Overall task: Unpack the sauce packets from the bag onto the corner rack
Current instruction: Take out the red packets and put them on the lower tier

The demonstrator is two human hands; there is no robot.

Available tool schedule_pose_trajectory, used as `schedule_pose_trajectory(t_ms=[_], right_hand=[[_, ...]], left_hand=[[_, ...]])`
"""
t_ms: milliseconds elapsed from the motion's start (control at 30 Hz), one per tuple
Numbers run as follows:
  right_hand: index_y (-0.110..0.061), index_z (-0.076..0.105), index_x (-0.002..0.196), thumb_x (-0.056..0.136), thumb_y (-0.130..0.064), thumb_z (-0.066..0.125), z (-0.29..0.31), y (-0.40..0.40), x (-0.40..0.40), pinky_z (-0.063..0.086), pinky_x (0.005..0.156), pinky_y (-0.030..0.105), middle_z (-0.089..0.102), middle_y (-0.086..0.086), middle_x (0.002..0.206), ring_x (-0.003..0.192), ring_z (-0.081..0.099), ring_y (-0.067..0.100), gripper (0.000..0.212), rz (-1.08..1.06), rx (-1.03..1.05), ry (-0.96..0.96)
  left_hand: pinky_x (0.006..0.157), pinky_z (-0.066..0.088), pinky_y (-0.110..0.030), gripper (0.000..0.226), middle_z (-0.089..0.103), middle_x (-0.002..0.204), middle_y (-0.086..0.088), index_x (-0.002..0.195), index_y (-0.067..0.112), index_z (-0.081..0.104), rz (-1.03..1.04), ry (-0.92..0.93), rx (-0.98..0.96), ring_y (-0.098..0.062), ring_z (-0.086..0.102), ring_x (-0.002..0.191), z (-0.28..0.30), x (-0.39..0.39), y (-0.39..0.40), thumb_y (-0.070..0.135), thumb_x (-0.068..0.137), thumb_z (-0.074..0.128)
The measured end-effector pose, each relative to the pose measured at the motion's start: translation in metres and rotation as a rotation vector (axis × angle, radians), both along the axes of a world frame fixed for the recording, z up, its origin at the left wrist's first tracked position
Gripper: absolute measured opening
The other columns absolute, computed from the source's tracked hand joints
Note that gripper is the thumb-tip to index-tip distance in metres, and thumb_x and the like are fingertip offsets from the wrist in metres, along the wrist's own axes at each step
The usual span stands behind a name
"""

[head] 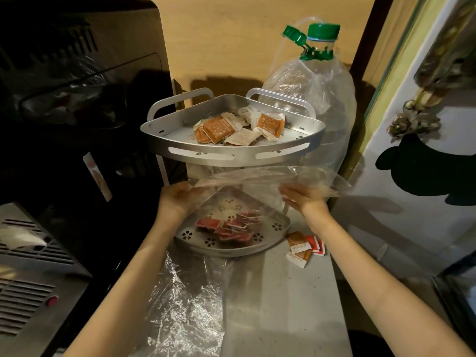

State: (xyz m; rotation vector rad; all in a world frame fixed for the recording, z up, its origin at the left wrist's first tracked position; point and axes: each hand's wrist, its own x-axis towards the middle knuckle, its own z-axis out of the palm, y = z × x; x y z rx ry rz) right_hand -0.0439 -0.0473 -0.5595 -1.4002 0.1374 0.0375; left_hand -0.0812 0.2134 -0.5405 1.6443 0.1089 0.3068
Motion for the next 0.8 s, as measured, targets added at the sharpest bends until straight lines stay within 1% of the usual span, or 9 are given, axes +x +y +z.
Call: schedule_pose_trajectory(t_ms=[33, 133, 167, 233, 300, 333, 467, 633, 800], right_hand=[[-0.016, 0.063, 0.087, 0.081, -0.003, 0.064, 0.005, -0.002, -0.002, 0.048, 0.097, 0.036, 0.065, 0.007, 0.099, 0.109, 0.059, 0.027, 0.014, -0.014, -0.023, 0.003], [-0.012, 0.064, 0.102, 0.079, -0.015, 0.068, 0.016, -0.007, -0.009, 0.041, 0.100, 0.033, 0.063, 0.008, 0.111, 0.111, 0.056, 0.022, 0.024, -0.038, -0.224, -0.044], [-0.012, 0.063, 0.106, 0.079, -0.018, 0.068, 0.019, -0.008, -0.011, 0.039, 0.097, 0.029, 0.063, 0.006, 0.112, 0.108, 0.055, 0.019, 0.028, -0.029, -0.254, -0.062], [-0.019, 0.063, 0.096, 0.080, -0.016, 0.068, 0.028, -0.010, -0.019, 0.038, 0.089, 0.019, 0.063, -0.004, 0.100, 0.094, 0.056, 0.009, 0.017, -0.008, -0.265, -0.088], [-0.020, 0.063, 0.091, 0.081, -0.010, 0.066, 0.036, -0.014, -0.026, 0.041, 0.073, 0.002, 0.060, -0.013, 0.087, 0.078, 0.055, -0.006, 0.014, 0.007, -0.253, -0.136], [-0.017, 0.064, 0.093, 0.081, -0.006, 0.064, 0.039, -0.018, -0.029, 0.043, 0.068, 0.000, 0.060, -0.014, 0.085, 0.072, 0.057, -0.010, 0.016, 0.006, -0.263, -0.168], [-0.010, 0.067, 0.098, 0.081, -0.005, 0.064, 0.048, -0.033, -0.044, 0.051, 0.075, 0.016, 0.071, -0.005, 0.075, 0.072, 0.067, 0.002, 0.018, 0.026, -0.278, -0.206], [-0.015, 0.070, 0.084, 0.085, -0.005, 0.058, 0.052, -0.053, -0.064, 0.051, 0.081, 0.033, 0.071, -0.001, 0.065, 0.069, 0.067, 0.011, 0.015, 0.039, -0.191, -0.161], [-0.010, 0.068, 0.090, 0.087, -0.006, 0.054, 0.042, -0.079, -0.090, 0.053, 0.062, 0.026, 0.067, 0.000, 0.061, 0.065, 0.064, 0.015, 0.015, 0.021, -0.073, -0.061]], left_hand=[[0.050, 0.045, -0.005, 0.010, 0.065, 0.050, 0.015, 0.082, 0.005, 0.064, -0.006, -0.047, 0.011, 0.000, 0.062, 0.057, 0.005, -0.006, -0.001, -0.004, 0.080, 0.060], [0.057, 0.048, -0.009, 0.032, 0.067, 0.056, 0.022, 0.108, 0.007, 0.059, -0.065, -0.149, 0.055, 0.005, 0.065, 0.061, 0.010, -0.017, 0.001, -0.005, 0.079, 0.059], [0.061, 0.050, -0.012, 0.031, 0.068, 0.059, 0.022, 0.106, 0.009, 0.062, -0.061, -0.159, 0.058, 0.005, 0.066, 0.065, 0.014, -0.020, 0.004, -0.006, 0.078, 0.060], [0.068, 0.055, -0.019, 0.029, 0.072, 0.068, 0.017, 0.089, 0.021, 0.072, -0.072, -0.177, 0.054, -0.001, 0.069, 0.072, 0.017, -0.022, 0.010, -0.005, 0.078, 0.063], [0.069, 0.055, -0.024, 0.036, 0.073, 0.071, 0.014, 0.071, 0.033, 0.074, -0.076, -0.187, 0.075, -0.005, 0.070, 0.074, 0.024, -0.025, 0.010, -0.001, 0.079, 0.064], [0.068, 0.055, -0.022, 0.036, 0.073, 0.070, 0.015, 0.067, 0.035, 0.074, -0.079, -0.194, 0.069, -0.004, 0.069, 0.072, 0.026, -0.026, 0.009, 0.002, 0.078, 0.065], [0.064, 0.054, -0.015, 0.019, 0.073, 0.069, 0.013, 0.071, 0.032, 0.075, -0.155, -0.224, 0.013, -0.004, 0.070, 0.070, 0.044, -0.035, 0.008, 0.016, 0.075, 0.066], [0.066, 0.058, -0.023, 0.014, 0.075, 0.076, 0.000, 0.088, 0.011, 0.070, -0.251, -0.159, -0.026, -0.015, 0.072, 0.073, 0.045, -0.044, 0.002, 0.018, 0.079, 0.063], [0.058, 0.057, -0.021, 0.011, 0.074, 0.069, 0.001, 0.089, 0.013, 0.069, -0.337, -0.089, -0.018, -0.014, 0.072, 0.067, 0.036, -0.054, -0.025, 0.010, 0.084, 0.059]])
